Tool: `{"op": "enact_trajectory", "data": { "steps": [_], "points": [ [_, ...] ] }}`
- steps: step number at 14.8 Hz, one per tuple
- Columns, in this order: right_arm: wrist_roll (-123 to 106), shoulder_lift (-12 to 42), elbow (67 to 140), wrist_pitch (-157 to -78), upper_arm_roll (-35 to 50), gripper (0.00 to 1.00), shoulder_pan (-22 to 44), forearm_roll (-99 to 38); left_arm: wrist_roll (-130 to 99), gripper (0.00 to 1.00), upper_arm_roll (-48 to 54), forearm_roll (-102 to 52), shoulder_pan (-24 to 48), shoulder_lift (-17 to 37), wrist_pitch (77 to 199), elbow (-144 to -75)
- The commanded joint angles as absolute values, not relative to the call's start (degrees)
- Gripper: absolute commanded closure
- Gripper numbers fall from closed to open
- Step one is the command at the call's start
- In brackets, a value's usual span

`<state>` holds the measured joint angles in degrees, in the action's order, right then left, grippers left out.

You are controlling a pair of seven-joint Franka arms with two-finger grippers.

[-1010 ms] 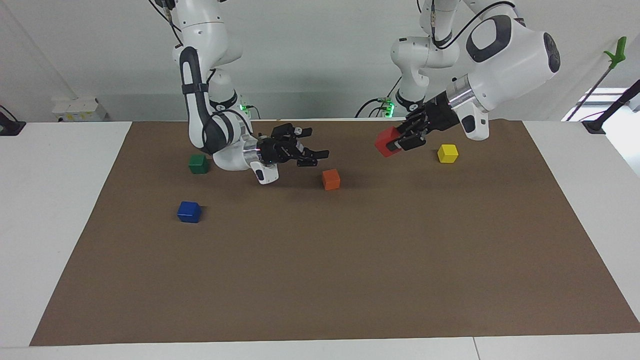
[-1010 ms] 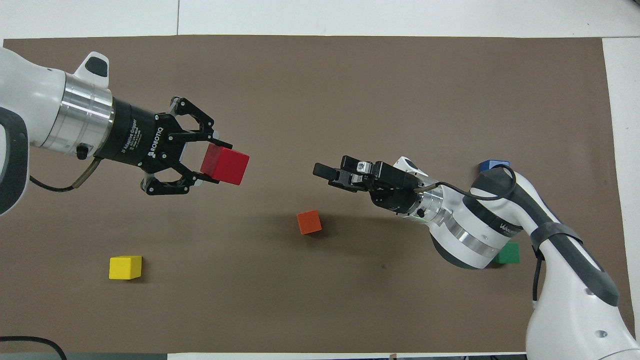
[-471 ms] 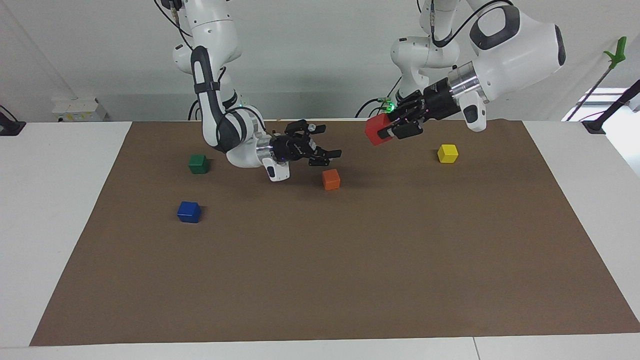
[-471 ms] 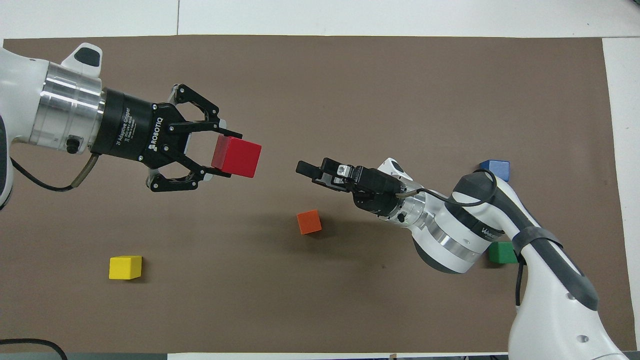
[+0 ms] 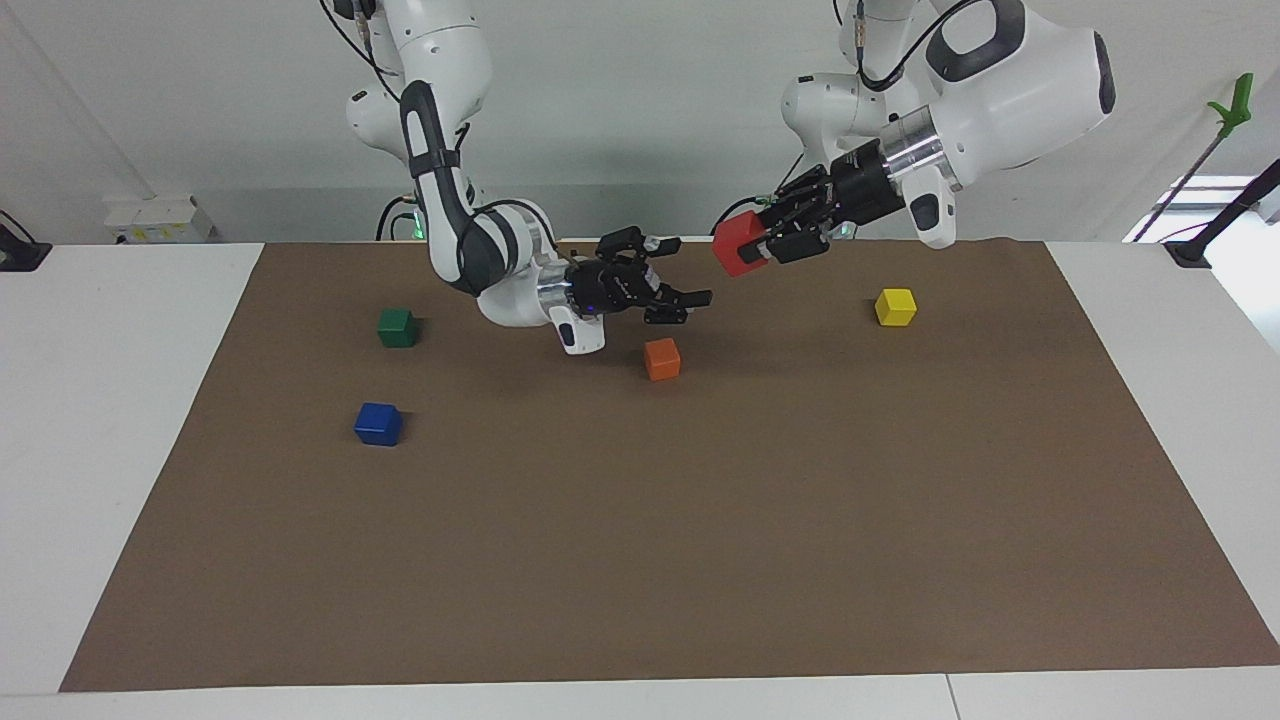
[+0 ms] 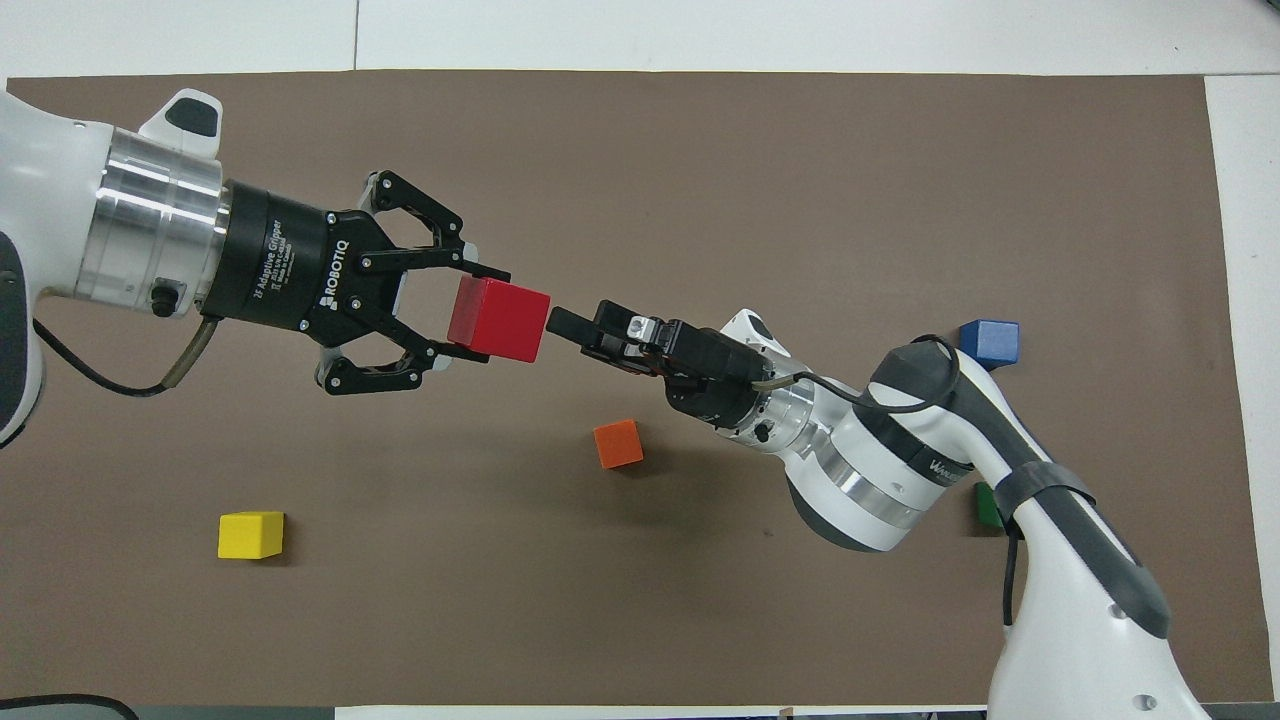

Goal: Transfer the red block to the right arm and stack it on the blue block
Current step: 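Close the right gripper on the red cube beside the left gripper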

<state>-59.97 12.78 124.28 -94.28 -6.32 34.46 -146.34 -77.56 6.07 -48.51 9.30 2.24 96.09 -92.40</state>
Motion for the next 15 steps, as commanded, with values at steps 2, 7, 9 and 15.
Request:
{"op": "enact_trajectory", "data": {
  "steps": [2, 7, 9, 15],
  "points": [
    [-61.35, 14.24, 121.29, -95.71, -6.24, 0.0, 36.39, -152.48, -81.65, 0.85, 7.38, -49.13, 9.84, 2.29, 99.93, -91.93],
    [-56.44, 10.12, 120.77, -101.76, -6.24, 0.0, 37.0, -152.84, -84.63, 0.85, 7.38, -48.69, 10.11, 2.37, 100.63, -92.2],
    [-55.11, 8.88, 119.89, -104.22, -6.24, 0.0, 37.0, -152.93, -84.9, 0.84, 7.38, -48.6, 10.11, 2.37, 100.55, -92.11],
    [-55.37, 8.79, 120.06, -104.94, -6.24, 0.01, 37.35, -152.93, -84.82, 0.84, 7.38, -47.37, 10.81, 2.37, 100.37, -92.11]
  ]
}}
